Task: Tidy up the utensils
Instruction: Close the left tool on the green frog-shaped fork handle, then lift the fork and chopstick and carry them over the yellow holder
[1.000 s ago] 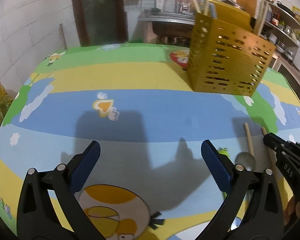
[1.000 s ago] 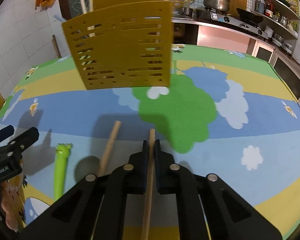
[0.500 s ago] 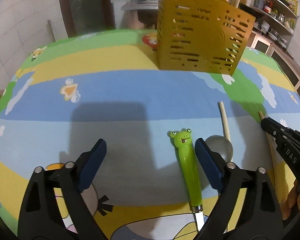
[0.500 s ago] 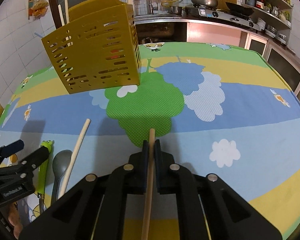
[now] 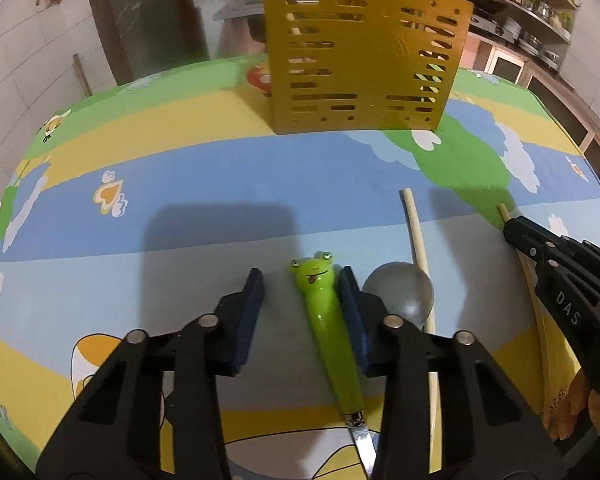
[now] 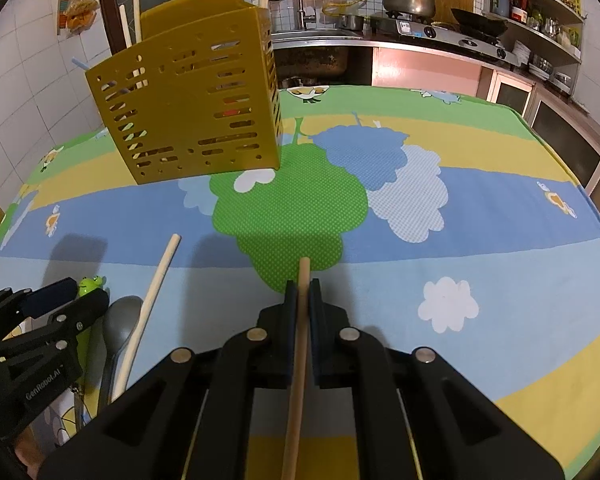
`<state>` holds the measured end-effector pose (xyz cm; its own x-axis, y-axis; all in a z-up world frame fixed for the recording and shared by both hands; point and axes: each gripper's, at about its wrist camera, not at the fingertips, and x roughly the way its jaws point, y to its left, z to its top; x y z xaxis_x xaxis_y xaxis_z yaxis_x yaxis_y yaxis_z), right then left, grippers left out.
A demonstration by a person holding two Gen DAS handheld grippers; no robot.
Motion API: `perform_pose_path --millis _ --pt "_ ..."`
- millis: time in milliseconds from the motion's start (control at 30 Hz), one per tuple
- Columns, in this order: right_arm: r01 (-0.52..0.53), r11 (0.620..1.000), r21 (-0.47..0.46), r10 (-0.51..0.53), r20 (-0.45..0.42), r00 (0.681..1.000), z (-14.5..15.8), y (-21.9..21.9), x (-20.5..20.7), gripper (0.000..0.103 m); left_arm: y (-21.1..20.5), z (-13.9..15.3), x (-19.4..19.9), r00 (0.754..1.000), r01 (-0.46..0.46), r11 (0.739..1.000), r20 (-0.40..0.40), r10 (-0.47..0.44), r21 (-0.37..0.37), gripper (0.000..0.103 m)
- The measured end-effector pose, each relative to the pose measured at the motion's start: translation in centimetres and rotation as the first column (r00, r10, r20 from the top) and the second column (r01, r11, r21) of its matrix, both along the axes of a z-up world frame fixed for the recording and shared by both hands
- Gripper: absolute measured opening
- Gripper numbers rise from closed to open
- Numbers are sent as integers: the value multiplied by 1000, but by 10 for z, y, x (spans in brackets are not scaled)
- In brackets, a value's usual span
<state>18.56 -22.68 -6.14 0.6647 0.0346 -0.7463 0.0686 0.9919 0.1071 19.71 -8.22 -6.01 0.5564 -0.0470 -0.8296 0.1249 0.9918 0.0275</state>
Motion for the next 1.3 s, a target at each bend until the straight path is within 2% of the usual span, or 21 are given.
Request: perform_pose_path --millis 100,267,700,1033,1300 --pt "0 1000 -7 0 1 1000 0 0 0 6 -2 1 3 1000 5 1000 -2 -5 1 25" --pt "3 1000 -1 -3 2 1000 0 -1 0 6 -4 0 5 1000 10 1000 7 -10 9 24" --pt "-4 1000 30 2 65 998 11 -1 -8 6 15 8 2 999 -10 999 38 12 -42 21" --pt "3 999 51 -15 230 973 50 -6 -23 6 26 48 -10 986 -4 999 169 12 -46 21" --pt "22 996 83 -52 382 923 89 -18 -39 6 33 82 -23 959 4 999 282 11 -53 21"
